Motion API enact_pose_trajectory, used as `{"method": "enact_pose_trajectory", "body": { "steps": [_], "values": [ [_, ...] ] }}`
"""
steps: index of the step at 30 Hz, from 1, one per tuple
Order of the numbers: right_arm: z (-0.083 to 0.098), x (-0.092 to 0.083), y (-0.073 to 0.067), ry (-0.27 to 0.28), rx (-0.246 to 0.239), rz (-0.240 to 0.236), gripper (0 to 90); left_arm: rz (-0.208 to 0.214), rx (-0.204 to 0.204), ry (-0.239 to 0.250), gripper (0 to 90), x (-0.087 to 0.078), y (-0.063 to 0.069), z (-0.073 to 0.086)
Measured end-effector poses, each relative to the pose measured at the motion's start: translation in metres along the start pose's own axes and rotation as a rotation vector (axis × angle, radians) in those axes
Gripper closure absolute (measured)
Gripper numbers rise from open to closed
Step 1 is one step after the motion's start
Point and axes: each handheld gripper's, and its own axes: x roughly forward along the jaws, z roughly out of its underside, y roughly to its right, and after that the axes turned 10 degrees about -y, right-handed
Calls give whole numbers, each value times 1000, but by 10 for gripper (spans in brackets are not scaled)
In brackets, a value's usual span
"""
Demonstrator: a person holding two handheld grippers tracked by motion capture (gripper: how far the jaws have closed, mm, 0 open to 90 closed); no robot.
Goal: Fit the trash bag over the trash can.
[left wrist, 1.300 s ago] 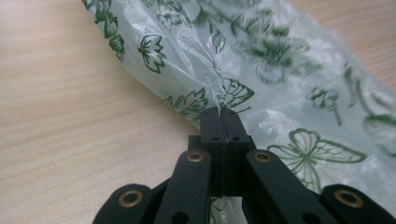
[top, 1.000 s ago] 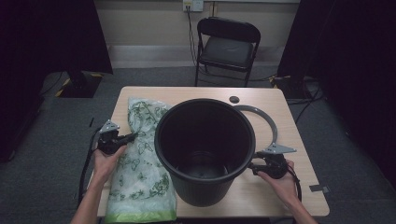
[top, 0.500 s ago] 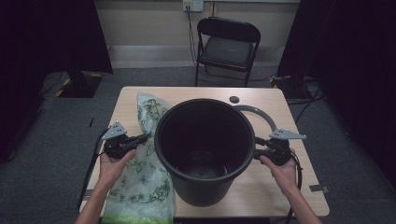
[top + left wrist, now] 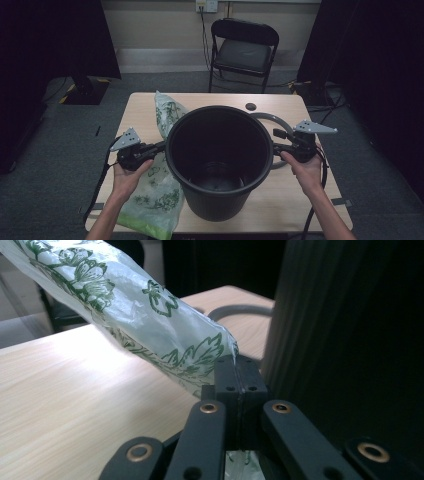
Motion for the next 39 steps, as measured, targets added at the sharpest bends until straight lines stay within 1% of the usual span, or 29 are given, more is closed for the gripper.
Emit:
{"method": "enact_pose_trajectory", "body": {
  "steps": [2,3,5,6,7,9,12,15,16,18,20,23,25,26,27,28,29,31,33,34,35,37,39],
  "values": [
    [-5,-2,-1,11,-4,9,381,14,-4,29,900,-1,1,-4],
    [-8,-4,-2,24,-7,14,381,13,1,36,900,-1,2,-5],
    [-13,-7,-2,43,-1,8,379,10,13,33,900,1,4,-9],
    [-16,-8,-2,51,-5,7,379,14,20,34,900,2,5,-12],
    [-20,-10,-2,58,-9,15,378,23,19,43,900,2,6,-14],
    [-26,-13,-3,76,-3,13,376,35,19,49,900,2,7,-18],
    [-35,-17,-3,104,-6,13,374,40,40,55,900,1,10,-24],
    [-44,-22,-2,149,0,-7,374,37,33,71,900,-1,8,-28],
    [-45,-23,-2,157,5,-11,373,37,24,80,900,-1,6,-29],
    [-50,-23,-4,164,-2,-22,371,38,23,91,900,-3,5,-32],
    [-54,-23,-9,167,-16,-24,369,38,30,97,900,-5,5,-37],
    [-59,-24,-17,179,-32,-38,355,27,53,110,900,-9,7,-45],
    [-63,-26,-24,184,-51,-44,354,33,53,135,900,-12,9,-51],
    [-64,-27,-28,194,-59,-42,352,30,60,136,900,-14,10,-54],
    [-66,-28,-32,194,-69,-54,348,29,70,140,900,-16,11,-57],
    [-68,-29,-35,196,-76,-69,348,26,73,145,900,-17,13,-59],
    [-70,-31,-38,201,-85,-77,345,34,74,153,900,-18,15,-62],
    [-73,-33,-45,196,-109,-96,342,28,87,162,900,-22,18,-65],
    [-76,-36,-51,196,-130,-120,332,36,94,178,900,-25,22,-69],
    [-76,-37,-54,197,-137,-129,331,39,103,179,900,-27,24,-70],
    [-76,-39,-57,202,-147,-147,331,41,101,186,900,-28,25,-71],
    [-74,-41,-62,217,-155,-168,329,43,103,191,900,-31,26,-73],
    [-74,-41,-65,210,-167,-169,328,51,102,203,900,-34,27,-76]
  ]
}}
